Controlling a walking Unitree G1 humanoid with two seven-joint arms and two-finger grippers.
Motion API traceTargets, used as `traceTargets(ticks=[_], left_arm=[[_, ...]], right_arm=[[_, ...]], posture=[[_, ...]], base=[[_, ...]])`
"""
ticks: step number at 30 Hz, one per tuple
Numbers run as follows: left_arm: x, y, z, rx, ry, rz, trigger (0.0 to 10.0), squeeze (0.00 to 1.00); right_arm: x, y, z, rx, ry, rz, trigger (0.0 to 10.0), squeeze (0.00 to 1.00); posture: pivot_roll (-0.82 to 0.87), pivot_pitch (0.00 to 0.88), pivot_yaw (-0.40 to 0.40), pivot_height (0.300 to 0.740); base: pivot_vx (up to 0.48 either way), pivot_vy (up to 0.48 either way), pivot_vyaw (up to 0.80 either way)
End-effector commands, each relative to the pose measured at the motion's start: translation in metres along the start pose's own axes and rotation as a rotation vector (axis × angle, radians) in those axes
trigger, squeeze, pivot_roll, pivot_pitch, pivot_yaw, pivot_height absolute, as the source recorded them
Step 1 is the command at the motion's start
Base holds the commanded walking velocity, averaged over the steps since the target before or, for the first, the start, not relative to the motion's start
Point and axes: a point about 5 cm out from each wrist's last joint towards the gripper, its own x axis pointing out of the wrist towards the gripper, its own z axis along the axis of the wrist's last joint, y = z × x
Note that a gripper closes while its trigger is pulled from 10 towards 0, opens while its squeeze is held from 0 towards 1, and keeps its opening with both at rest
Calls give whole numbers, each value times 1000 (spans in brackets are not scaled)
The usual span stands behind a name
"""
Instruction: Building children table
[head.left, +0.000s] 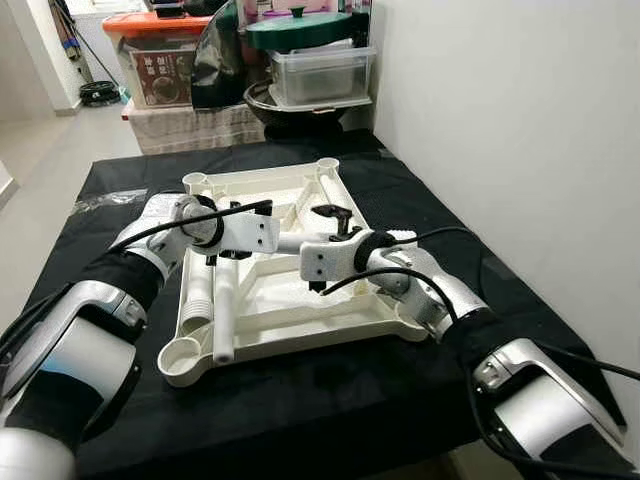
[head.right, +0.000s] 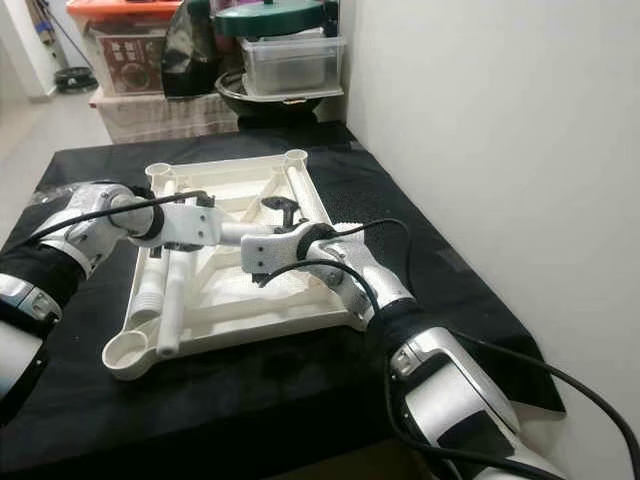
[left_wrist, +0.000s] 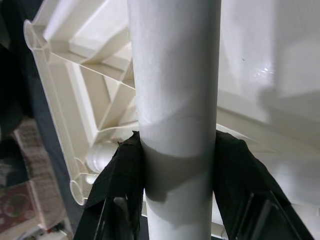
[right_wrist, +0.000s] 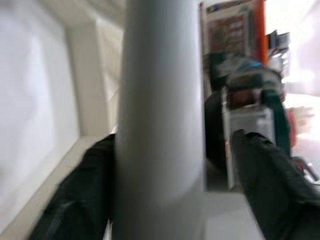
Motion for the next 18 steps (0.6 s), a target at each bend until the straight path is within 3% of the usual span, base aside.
traceTargets(ticks=[1, 18], left_arm=[[-3, 9, 3, 3, -10, 34, 10000, 0], [-5, 13, 2, -3, -6, 53, 10000, 0]], right_arm=[[2, 3, 1, -15, 0, 53, 0, 0], [4, 13, 0, 1, 2, 103, 0, 0]], posture=[[-17, 0, 7, 740], [-14, 0, 1, 740]], base=[[0, 0, 0], [0, 0, 0]])
